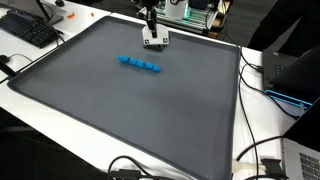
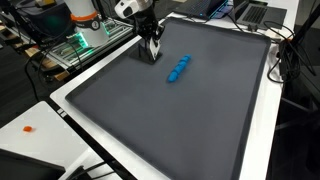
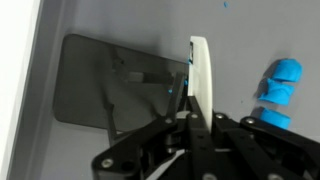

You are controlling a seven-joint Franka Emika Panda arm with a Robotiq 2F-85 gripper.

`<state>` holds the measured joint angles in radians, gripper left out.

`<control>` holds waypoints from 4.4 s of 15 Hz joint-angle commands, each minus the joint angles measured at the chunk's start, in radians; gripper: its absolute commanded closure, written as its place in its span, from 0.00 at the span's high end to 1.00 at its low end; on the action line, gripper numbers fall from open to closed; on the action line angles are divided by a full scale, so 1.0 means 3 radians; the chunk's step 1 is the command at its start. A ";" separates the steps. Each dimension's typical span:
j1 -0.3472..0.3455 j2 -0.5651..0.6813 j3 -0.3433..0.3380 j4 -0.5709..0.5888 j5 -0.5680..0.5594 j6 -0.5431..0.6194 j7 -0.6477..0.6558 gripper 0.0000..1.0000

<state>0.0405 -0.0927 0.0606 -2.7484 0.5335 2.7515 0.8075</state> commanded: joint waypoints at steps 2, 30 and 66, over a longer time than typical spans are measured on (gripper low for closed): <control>0.0030 0.0156 0.0002 0.0002 0.0090 0.0138 0.0097 0.01; -0.0051 -0.0009 -0.0009 -0.0018 -0.0911 0.0148 0.1320 0.01; -0.0036 0.0306 -0.0029 -0.0007 -0.0514 0.0311 0.1159 0.01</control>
<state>0.0180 -0.0264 0.0565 -2.7414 0.3258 2.8228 1.1892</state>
